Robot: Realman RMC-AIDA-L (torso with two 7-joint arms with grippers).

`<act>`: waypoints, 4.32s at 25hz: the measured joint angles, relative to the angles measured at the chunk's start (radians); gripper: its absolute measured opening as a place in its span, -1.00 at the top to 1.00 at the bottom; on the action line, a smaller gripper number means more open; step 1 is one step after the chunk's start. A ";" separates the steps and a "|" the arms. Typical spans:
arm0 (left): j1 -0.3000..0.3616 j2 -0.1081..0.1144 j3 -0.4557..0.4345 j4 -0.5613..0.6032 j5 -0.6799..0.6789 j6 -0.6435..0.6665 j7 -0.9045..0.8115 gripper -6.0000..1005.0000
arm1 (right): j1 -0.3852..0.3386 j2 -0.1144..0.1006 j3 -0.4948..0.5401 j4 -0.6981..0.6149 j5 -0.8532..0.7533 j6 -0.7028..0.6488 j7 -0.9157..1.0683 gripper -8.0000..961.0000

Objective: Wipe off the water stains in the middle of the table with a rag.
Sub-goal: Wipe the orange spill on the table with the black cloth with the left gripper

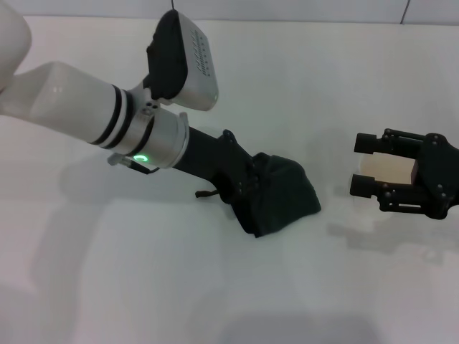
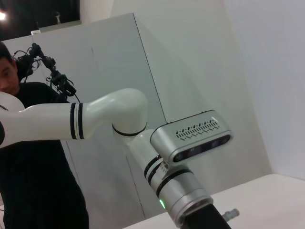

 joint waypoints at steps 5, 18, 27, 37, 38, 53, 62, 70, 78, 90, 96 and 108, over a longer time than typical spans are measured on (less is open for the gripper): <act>0.011 -0.001 0.040 -0.008 -0.045 -0.009 0.012 0.91 | 0.000 0.000 0.000 0.004 0.000 -0.005 0.002 -0.57; 0.033 0.028 -0.030 -0.053 0.017 -0.031 0.004 0.92 | -0.002 0.000 0.000 -0.003 -0.006 -0.010 0.023 -0.57; 0.051 0.041 -0.175 -0.044 0.155 -0.006 0.002 0.92 | -0.005 0.000 0.000 0.000 -0.003 -0.010 0.026 -0.57; -0.020 -0.001 -0.135 -0.058 0.112 0.011 0.056 0.91 | -0.002 0.000 -0.015 -0.001 -0.002 -0.004 0.026 -0.57; -0.027 -0.001 -0.109 -0.061 0.085 0.012 0.061 0.92 | -0.001 0.000 -0.018 -0.001 -0.002 -0.003 0.027 -0.57; -0.066 -0.003 0.004 -0.104 -0.050 -0.022 0.119 0.92 | -0.002 0.000 -0.023 0.001 0.000 -0.002 0.026 -0.57; -0.054 0.011 -0.003 -0.131 -0.039 -0.085 0.120 0.92 | -0.002 0.000 -0.023 0.000 0.000 -0.007 0.026 -0.57; -0.051 0.017 -0.029 -0.127 0.004 -0.104 0.111 0.92 | -0.003 0.000 -0.024 0.002 0.000 -0.015 0.026 -0.57; -0.051 0.012 -0.073 -0.119 0.058 -0.109 0.107 0.92 | -0.006 0.000 -0.024 0.005 0.000 -0.020 0.026 -0.57; -0.127 -0.003 0.088 -0.126 -0.112 -0.121 0.157 0.92 | -0.004 0.000 -0.029 0.005 0.000 -0.020 0.026 -0.57; -0.142 -0.005 0.235 -0.122 -0.216 -0.138 0.158 0.92 | -0.006 0.000 -0.036 0.003 0.000 -0.020 0.026 -0.57; -0.108 0.007 0.252 -0.137 -0.225 -0.176 0.147 0.91 | -0.003 0.000 -0.036 -0.001 0.002 -0.021 0.027 -0.57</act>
